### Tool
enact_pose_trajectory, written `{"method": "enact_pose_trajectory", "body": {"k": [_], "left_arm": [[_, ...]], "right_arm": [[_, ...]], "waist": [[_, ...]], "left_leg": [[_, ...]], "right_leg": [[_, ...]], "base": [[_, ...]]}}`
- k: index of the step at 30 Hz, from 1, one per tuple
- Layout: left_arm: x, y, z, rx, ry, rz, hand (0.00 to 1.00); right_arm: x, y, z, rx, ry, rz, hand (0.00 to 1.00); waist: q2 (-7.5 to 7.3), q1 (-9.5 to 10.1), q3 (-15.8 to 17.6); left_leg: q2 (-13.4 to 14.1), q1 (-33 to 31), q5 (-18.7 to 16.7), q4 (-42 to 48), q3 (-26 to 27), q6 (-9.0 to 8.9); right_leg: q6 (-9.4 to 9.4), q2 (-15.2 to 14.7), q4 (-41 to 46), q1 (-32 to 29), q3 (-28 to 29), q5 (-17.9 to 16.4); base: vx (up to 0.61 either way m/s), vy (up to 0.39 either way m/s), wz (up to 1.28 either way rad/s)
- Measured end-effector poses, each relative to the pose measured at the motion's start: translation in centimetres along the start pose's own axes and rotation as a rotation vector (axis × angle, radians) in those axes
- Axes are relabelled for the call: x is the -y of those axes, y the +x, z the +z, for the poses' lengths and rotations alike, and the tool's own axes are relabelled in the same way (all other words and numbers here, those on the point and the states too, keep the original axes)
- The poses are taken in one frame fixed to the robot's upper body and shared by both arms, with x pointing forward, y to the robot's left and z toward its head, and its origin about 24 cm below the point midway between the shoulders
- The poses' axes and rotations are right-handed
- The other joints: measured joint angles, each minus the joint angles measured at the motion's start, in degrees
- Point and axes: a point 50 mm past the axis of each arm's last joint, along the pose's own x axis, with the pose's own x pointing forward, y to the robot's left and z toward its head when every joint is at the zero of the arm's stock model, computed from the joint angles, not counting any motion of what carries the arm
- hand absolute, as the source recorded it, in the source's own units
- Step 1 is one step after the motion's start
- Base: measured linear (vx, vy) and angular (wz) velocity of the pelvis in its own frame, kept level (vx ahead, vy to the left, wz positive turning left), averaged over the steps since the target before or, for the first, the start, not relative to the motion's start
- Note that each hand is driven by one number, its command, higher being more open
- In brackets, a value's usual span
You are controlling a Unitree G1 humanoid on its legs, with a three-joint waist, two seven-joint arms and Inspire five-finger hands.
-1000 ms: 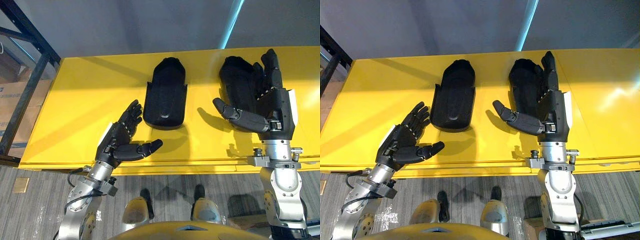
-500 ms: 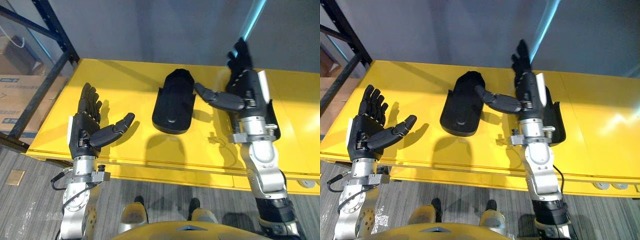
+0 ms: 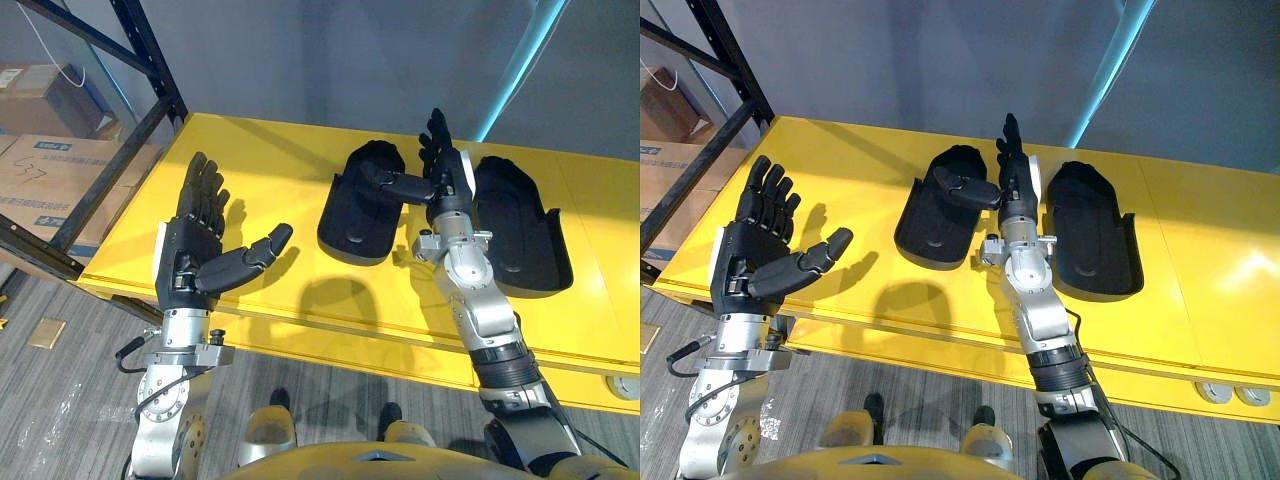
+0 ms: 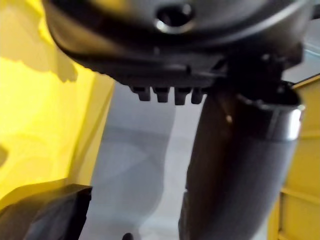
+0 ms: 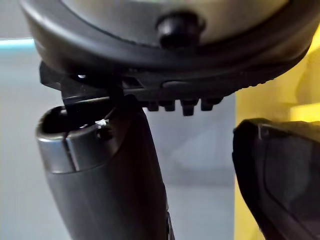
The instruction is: Walk over and take three plastic housings, then place them on the shelf
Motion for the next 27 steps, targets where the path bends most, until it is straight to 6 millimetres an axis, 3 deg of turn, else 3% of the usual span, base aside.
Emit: {"method": "enact_pose_trajectory", "body": {"k": [13, 27], "left_arm": [[1.0, 0.5, -0.1, 0.011, -0.036, -0.032, 1.00], [1.1, 0.5, -0.5, 0.003, -0.091, -0.009, 1.00]], "right_arm": [[-0.6, 1.2, -1.0, -0.097, -0.115, 0.005, 1.00], [-1.5, 2.4, -1.5, -0.173, -0.150, 0.093, 1.00]], "waist": [[0.26, -0.32, 0.11], [2.34, -0.39, 1.26]], "left_leg": [[-0.05, 0.29, 1.27, -1.79, -0.04, -0.14], [-0.07, 1.31, 1.77, -2.70, 0.06, -0.21]], "right_leg": [[-0.03, 0.10, 0.07, -0.67, 0.02, -0.02], [-0.26, 0.09, 0.44, -0.49, 0.10, -0.23]], "base": [[0.00, 0.000, 0.00], [0.00, 0.000, 0.00]]}}
